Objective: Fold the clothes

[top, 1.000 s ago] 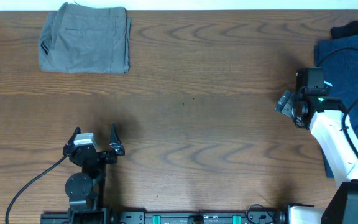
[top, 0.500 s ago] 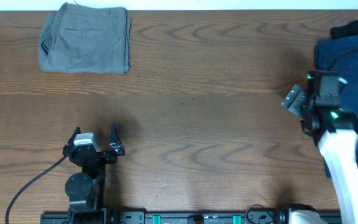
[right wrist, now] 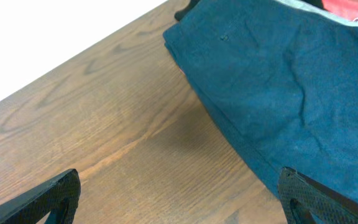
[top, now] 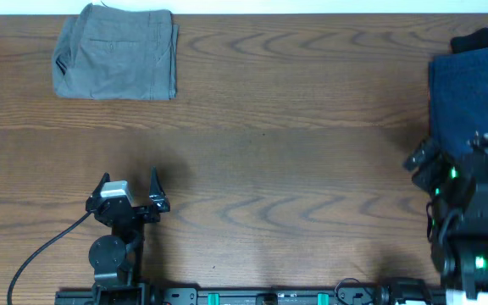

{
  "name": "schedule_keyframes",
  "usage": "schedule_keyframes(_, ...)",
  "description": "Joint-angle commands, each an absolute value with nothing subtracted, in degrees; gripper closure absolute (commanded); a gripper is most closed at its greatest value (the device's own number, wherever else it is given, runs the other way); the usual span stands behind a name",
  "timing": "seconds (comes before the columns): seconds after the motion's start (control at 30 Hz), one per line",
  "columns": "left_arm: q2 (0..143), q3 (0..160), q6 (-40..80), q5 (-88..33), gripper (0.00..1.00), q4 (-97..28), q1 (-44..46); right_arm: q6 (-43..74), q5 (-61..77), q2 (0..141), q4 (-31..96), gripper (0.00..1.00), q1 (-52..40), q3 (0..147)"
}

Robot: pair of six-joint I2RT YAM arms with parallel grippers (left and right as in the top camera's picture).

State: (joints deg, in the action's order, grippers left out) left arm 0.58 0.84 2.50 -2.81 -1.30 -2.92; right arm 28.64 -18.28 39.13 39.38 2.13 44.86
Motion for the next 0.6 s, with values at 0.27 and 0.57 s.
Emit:
schedule_keyframes(0.27,0.23,0.23,1.50,-2.07,0.02,-3.81,-3.16,28.23,-10.50,15.92,33.43,0.01,2.17,26.26)
schedule_keyframes(0.57,0.23,0.23,1.50,-2.07,0.02,-3.81,-3.16,27.29,-4.25,3.20,18.13,0.01,-1.41,13.32)
